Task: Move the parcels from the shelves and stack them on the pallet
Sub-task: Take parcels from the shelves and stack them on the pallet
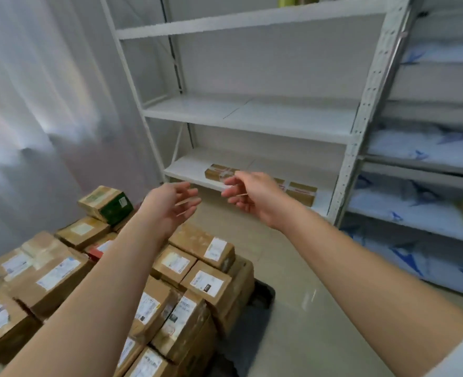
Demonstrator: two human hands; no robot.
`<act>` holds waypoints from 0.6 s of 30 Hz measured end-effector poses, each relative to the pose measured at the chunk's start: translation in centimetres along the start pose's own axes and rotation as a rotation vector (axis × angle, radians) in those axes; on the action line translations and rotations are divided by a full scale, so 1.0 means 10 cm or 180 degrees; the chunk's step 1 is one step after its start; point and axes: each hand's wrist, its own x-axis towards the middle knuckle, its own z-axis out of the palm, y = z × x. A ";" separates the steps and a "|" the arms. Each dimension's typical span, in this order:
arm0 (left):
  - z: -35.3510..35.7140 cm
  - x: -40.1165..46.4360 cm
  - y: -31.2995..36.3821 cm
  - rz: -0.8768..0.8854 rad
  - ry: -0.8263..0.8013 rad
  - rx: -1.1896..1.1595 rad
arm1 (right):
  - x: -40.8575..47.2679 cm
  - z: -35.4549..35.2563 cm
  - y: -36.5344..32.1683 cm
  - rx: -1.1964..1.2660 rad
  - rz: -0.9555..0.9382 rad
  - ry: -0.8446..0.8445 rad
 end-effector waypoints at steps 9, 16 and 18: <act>2.31 -0.66 0.28 0.0532 -0.1423 0.0372 | -0.72 -2.04 -0.82 0.0190 -0.0883 0.0948; 4.41 -1.30 0.01 0.0836 -0.2299 0.0610 | -1.23 -3.94 -1.15 0.0118 -0.1201 0.1505; 5.01 -1.46 -0.06 0.0920 -0.2490 0.0677 | -1.39 -4.51 -1.23 0.0080 -0.1237 0.1720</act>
